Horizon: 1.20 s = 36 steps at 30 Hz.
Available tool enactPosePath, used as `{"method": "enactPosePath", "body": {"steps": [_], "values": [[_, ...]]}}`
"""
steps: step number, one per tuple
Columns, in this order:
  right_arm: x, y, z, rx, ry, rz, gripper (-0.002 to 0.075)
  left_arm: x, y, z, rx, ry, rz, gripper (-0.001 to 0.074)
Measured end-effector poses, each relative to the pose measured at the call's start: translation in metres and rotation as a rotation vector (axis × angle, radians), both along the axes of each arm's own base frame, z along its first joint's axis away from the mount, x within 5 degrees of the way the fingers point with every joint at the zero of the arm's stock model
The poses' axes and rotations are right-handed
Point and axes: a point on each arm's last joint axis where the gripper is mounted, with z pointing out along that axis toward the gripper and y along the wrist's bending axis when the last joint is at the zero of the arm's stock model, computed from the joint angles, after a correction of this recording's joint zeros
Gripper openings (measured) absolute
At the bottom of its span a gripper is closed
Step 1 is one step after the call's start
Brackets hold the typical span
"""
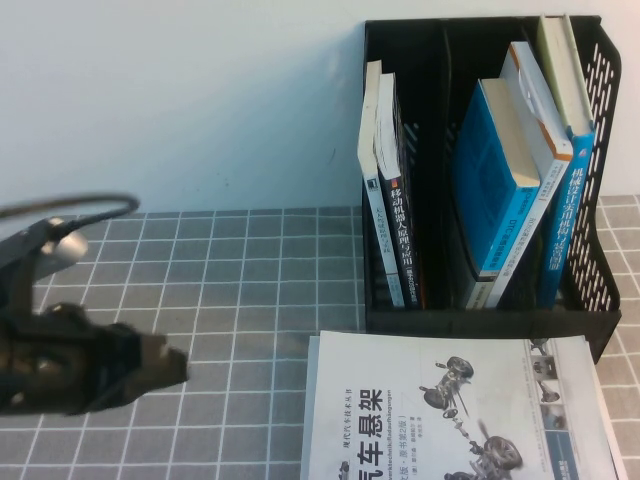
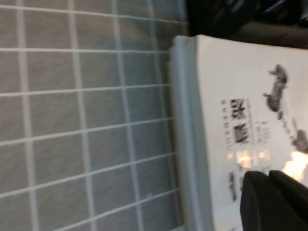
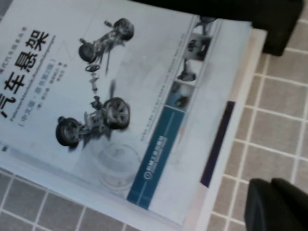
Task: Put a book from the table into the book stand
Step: Push book with right arm
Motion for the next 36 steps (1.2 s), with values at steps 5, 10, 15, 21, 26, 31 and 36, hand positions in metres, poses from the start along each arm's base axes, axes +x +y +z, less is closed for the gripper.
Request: {"method": "enactPosePath", "body": {"steps": [5,10,15,21,26,31,36], "values": [[0.039,0.004,-0.029,0.074,0.116,0.042,-0.0003,0.027,-0.012,-0.013,-0.160,0.004,-0.026,-0.0003],[0.065,0.003,-0.057,0.095,0.185,0.040,-0.0003,0.040,-0.013,-0.023,-0.173,-0.005,-0.007,-0.0003],[0.074,0.001,-0.079,0.084,0.237,0.026,-0.0003,0.036,-0.011,-0.036,-0.156,0.012,0.024,-0.0003],[0.076,0.009,-0.089,0.075,0.240,0.051,-0.0003,0.028,-0.011,-0.051,-0.177,0.028,0.029,-0.0003],[0.082,0.014,-0.101,0.066,0.260,0.052,-0.0003,0.029,-0.012,-0.051,-0.217,0.007,0.051,-0.0003],[0.087,0.016,-0.113,0.087,0.288,0.051,-0.0003,0.030,-0.012,-0.050,-0.229,-0.005,0.056,-0.0003],[0.090,0.019,-0.117,0.120,0.290,0.050,-0.0003,0.030,-0.012,-0.049,-0.234,-0.007,0.059,-0.0003]]}}
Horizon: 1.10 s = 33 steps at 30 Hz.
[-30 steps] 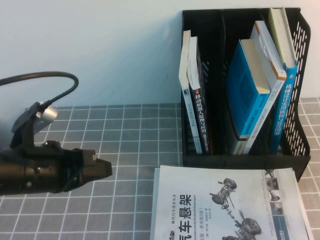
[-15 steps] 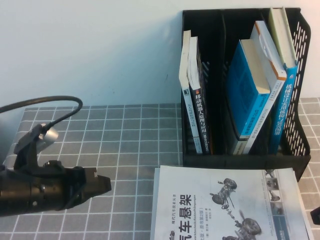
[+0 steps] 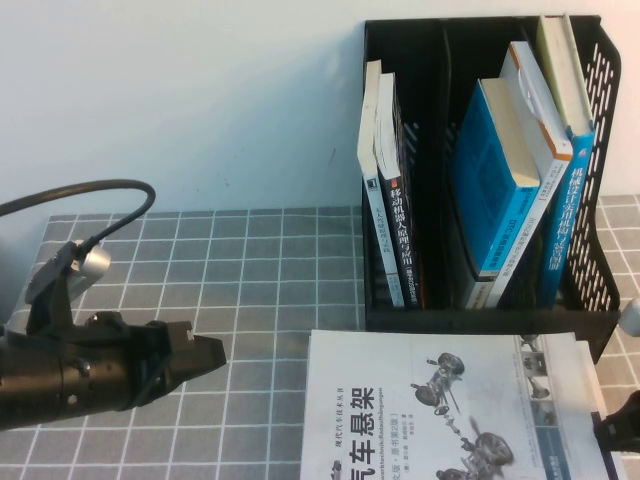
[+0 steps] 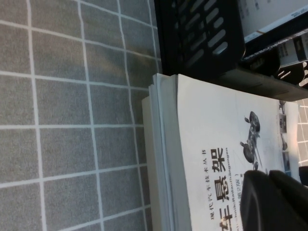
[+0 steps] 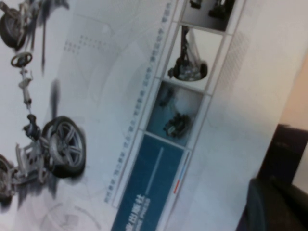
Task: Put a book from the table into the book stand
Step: Push book with right arm, then pick up the book with your left arm
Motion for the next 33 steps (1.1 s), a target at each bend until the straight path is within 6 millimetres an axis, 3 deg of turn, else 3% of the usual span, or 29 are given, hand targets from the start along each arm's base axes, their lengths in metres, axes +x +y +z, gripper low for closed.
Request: {"method": "enactPosePath", "body": {"steps": [14,17,21,24,27,33], "values": [[0.001,0.032,-0.001,0.061,-0.032,0.045,-0.0003,0.001,-0.001,0.003,-0.054,0.008,0.023,0.0019],[0.001,0.035,-0.001,0.061,-0.038,0.058,-0.0003,-0.001,-0.004,0.004,-0.074,0.015,-0.008,0.0115],[0.001,0.035,-0.001,0.064,-0.050,0.069,-0.0003,-0.002,-0.006,0.003,-0.090,0.030,-0.032,0.0397],[0.002,0.036,0.000,0.068,-0.059,0.076,-0.0003,0.001,-0.008,-0.006,-0.106,0.080,-0.055,0.0560],[0.002,0.036,0.000,0.064,-0.068,0.089,-0.0003,0.004,-0.012,-0.021,-0.128,0.158,-0.102,0.0613],[0.002,0.036,0.000,0.058,-0.080,0.110,-0.0003,0.020,-0.018,-0.051,-0.158,0.269,-0.192,0.0581]]}}
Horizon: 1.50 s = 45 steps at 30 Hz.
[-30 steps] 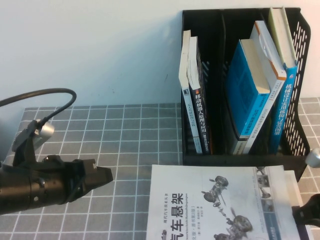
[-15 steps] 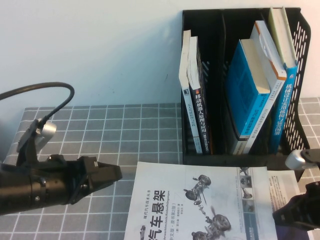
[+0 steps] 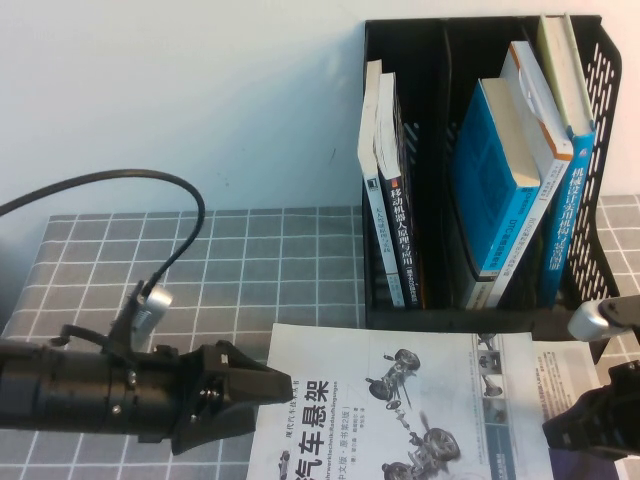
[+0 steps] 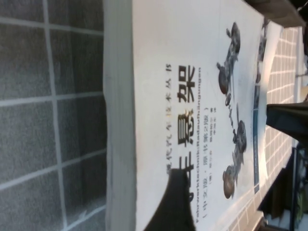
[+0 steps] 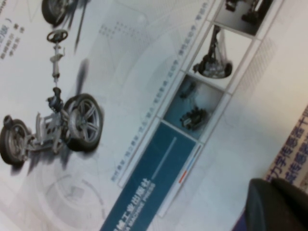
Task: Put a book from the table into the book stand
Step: Pick up the book with your left arm
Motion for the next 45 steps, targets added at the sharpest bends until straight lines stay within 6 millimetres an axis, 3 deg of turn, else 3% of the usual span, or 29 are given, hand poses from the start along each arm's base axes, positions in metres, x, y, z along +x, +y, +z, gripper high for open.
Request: {"method": "enactPosePath", "body": {"steps": [6,14,17,31,45], "values": [[0.000,0.000,0.000,-0.002,-0.004,0.010,-0.0003,0.016,0.000,-0.010,-0.023,0.022,-0.048,0.0558],[0.000,0.000,0.000,-0.009,-0.007,0.020,-0.0003,0.033,0.037,-0.018,-0.068,0.053,-0.019,0.0559],[0.000,0.000,0.000,-0.010,-0.008,0.023,-0.0003,0.035,0.040,-0.022,-0.102,0.056,-0.019,0.0560],[0.000,0.000,0.000,-0.011,-0.009,0.024,-0.0003,0.044,0.028,-0.077,-0.181,0.165,-0.019,0.0559],[0.000,0.000,0.000,-0.011,-0.009,0.024,-0.0003,0.035,-0.008,-0.079,-0.170,0.129,-0.150,0.0549]]}}
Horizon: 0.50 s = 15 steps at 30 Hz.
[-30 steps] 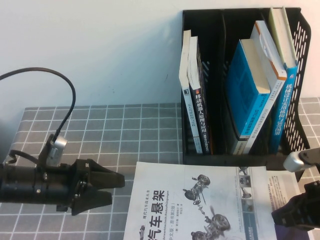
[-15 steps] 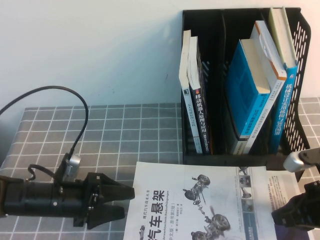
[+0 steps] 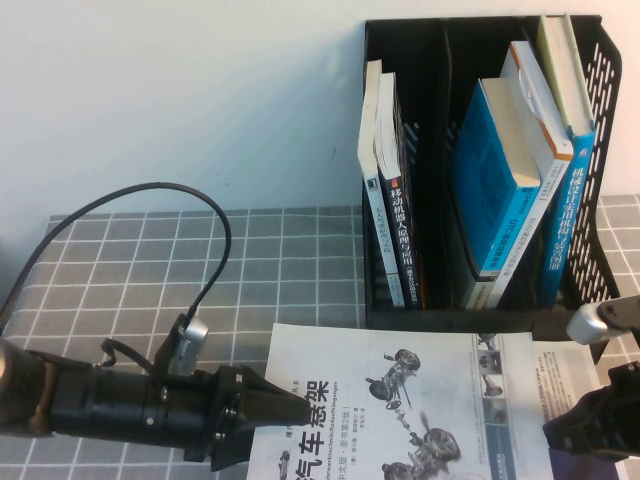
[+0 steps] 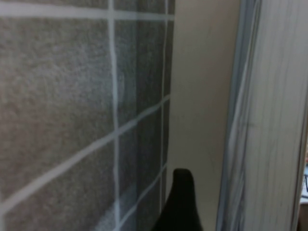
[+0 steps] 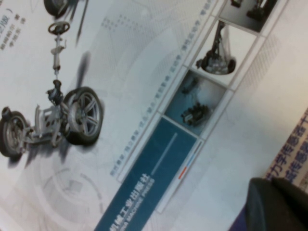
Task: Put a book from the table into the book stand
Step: Pick up the book with your left arm
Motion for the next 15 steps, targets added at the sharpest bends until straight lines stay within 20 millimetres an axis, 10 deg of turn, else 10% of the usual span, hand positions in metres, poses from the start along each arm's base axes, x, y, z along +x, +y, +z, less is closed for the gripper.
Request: {"method": "enactPosePath", "body": {"steps": [10,15], "values": [[0.0000,0.0000,0.0000,-0.001,-0.003,0.004,-0.0003,-0.0022,-0.0054,-0.0003,0.001,-0.006,-0.030,0.0134],[0.0018,-0.0010,-0.0003,-0.022,-0.029,0.005,-0.0003,-0.0022,-0.0057,0.0004,-0.007,-0.016,-0.033,0.0114]]}}
